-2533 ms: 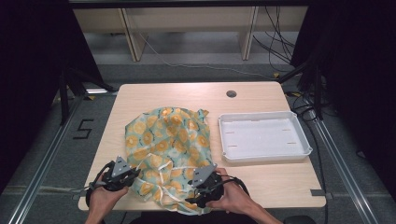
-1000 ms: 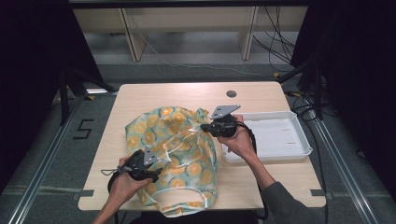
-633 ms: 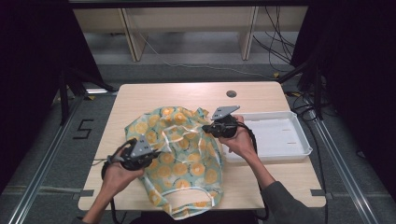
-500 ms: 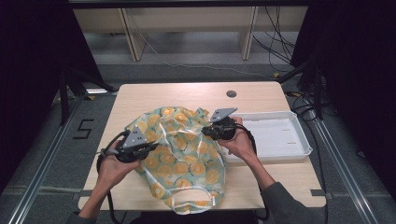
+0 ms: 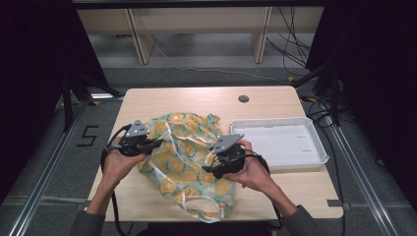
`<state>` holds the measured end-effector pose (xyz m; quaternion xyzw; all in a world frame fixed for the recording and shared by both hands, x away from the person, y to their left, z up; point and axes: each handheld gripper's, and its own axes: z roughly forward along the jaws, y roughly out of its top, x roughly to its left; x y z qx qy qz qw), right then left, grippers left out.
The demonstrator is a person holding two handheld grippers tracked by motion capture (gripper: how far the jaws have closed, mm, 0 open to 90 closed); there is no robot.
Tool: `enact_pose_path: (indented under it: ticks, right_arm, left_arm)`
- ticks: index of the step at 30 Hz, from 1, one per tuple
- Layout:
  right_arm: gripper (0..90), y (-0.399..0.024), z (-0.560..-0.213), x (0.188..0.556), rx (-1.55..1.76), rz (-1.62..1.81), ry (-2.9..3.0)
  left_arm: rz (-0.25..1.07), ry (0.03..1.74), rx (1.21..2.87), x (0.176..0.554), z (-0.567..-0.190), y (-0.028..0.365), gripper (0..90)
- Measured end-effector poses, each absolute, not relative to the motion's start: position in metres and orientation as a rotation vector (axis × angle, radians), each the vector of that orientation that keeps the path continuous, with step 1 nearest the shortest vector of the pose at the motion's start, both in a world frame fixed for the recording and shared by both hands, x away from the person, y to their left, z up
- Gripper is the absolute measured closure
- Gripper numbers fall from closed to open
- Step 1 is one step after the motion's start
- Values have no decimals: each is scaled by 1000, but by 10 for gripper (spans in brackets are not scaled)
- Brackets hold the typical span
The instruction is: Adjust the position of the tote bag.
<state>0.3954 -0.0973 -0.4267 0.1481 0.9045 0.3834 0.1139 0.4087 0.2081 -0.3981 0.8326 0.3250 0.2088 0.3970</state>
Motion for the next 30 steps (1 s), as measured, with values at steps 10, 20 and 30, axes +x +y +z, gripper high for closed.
enact_pose_path:
  ticks: [10,20,30]
  right_arm:
    - [660,-71,-477,404,338,836,2682]
    - [900,-96,-423,422,303,1031,2523]
    - [900,-91,-383,479,416,1232,2463]
  left_arm:
    - [505,841,2107,412,-405,214,888]
    - [531,860,2125,411,-412,232,881]
    - [491,886,2178,412,-428,239,735]
